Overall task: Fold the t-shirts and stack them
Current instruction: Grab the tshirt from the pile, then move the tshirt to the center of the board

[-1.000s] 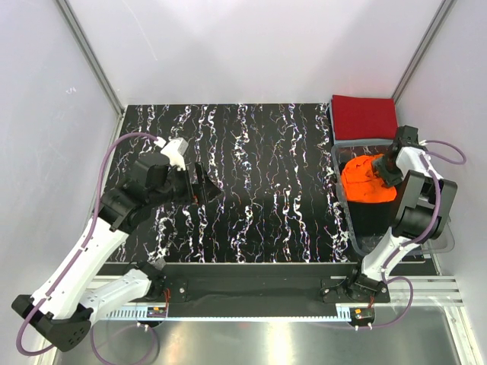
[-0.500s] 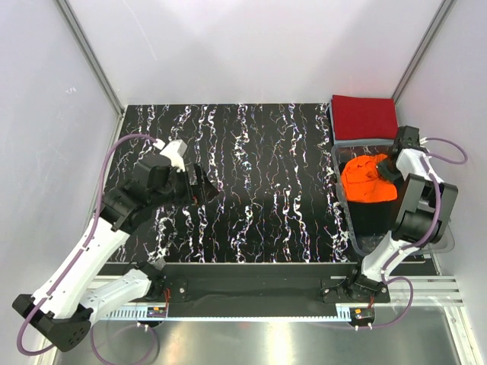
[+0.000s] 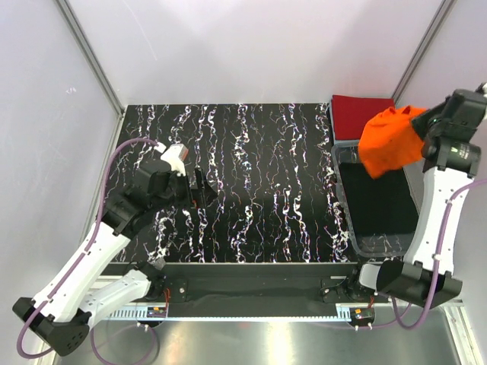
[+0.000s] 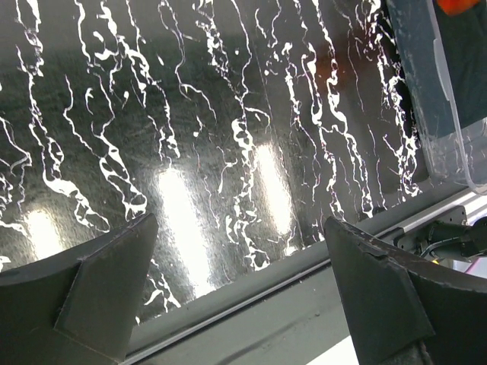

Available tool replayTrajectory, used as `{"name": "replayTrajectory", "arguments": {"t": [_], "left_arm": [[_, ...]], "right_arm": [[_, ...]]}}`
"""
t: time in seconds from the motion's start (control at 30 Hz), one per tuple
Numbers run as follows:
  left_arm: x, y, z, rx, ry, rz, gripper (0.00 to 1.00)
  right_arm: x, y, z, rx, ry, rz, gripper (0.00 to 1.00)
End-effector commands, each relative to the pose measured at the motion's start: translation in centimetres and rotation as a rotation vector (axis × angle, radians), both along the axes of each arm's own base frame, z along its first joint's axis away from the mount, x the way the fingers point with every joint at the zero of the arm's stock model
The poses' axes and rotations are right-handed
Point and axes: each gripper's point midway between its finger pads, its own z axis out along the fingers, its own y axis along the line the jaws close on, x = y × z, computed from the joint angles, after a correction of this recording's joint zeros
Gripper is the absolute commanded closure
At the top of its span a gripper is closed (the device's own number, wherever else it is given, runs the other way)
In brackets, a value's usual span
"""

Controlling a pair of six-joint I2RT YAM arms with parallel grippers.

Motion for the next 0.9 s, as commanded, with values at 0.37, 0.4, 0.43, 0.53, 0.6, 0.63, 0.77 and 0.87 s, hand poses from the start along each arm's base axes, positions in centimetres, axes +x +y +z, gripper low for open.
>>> {"name": "replayTrajectory", "arguments": {"t": [0.37,0.4,0.43,0.53,0.6,0.63,0.77,0.87], "left_arm": [[-0.1,0.4,5.5,-0.117,-0.163,0.032,0.02],[-0.3,0.4,5.6,-0.120,-0.165,0.030,0.02],[-0.5,0.6,6.0,-0.126,-0.176,0.032,0.02],[-0.8,1.3,6.4,-0.119,-0.186,0.052,0.02],[-1.0,1.6,6.5,-0.117,-0.185,0.063,0.02],[-1.1,1.7,6.7,-0.122,-0.187,0.064,0.02],[-1.4,1.8,6.6,-0.128,-0.176,0.074,0.02],[-1.3,2.1,5.8,-0.112,-0.157,0.088,0.02]], "right_arm": [[-7.1,20.6,21.3,0.191,-0.524,0.958,1.00],[-7.0,21.4,20.7,0.220,-0.514,0.991,1.00],[-7.3,22.0,20.7,0.229,-0.518,1.012,1.00],[-7.0,23.3,20.3,0.261,-0.521,1.062,1.00],[-6.7,24.1,20.3,0.282,-0.521,1.089,1.00],[-6.5,25.2,20.2,0.293,-0.522,1.123,1.00],[-4.2,28.1,15.9,0.375,-0.419,1.182,1.00],[-2.1,30.9,7.9,0.410,-0.254,1.203,1.00]]}}
